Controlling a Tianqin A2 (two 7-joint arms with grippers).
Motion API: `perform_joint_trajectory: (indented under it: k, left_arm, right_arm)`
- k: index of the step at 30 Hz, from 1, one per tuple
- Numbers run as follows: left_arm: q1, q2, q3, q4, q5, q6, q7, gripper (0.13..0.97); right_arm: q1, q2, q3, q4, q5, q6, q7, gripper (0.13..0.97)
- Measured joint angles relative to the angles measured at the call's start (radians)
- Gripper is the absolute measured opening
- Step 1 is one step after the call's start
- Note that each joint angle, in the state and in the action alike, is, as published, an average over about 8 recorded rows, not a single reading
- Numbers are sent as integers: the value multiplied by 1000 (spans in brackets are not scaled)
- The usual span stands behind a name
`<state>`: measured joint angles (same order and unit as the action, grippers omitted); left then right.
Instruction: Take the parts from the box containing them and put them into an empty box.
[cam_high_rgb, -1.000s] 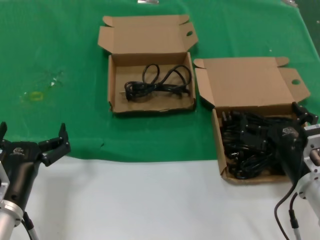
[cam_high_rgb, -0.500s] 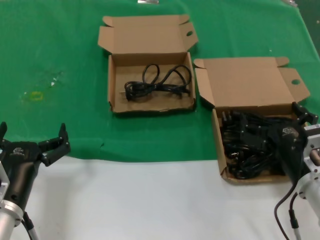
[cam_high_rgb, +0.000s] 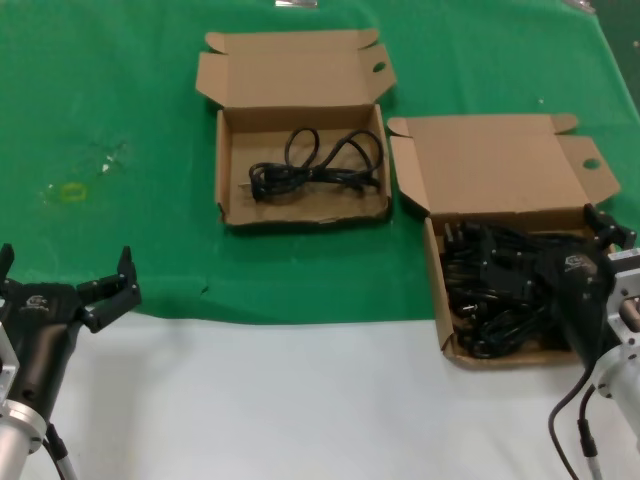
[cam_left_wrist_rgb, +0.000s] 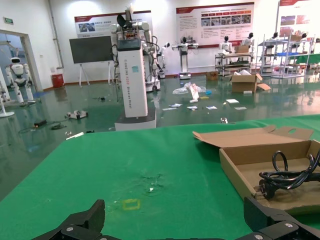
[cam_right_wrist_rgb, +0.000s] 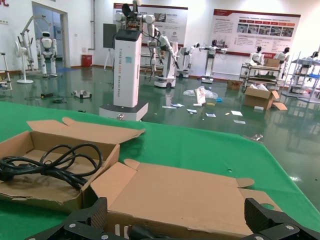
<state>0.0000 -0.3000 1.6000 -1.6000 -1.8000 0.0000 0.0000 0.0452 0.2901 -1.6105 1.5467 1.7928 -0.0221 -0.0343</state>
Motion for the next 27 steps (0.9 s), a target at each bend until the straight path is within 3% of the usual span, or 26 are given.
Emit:
perform_joint_trajectory:
  k: [27]
  left_arm:
    - [0,0,0,0,0,0,0,966]
  right_arm:
    - [0,0,0,0,0,0,0,966]
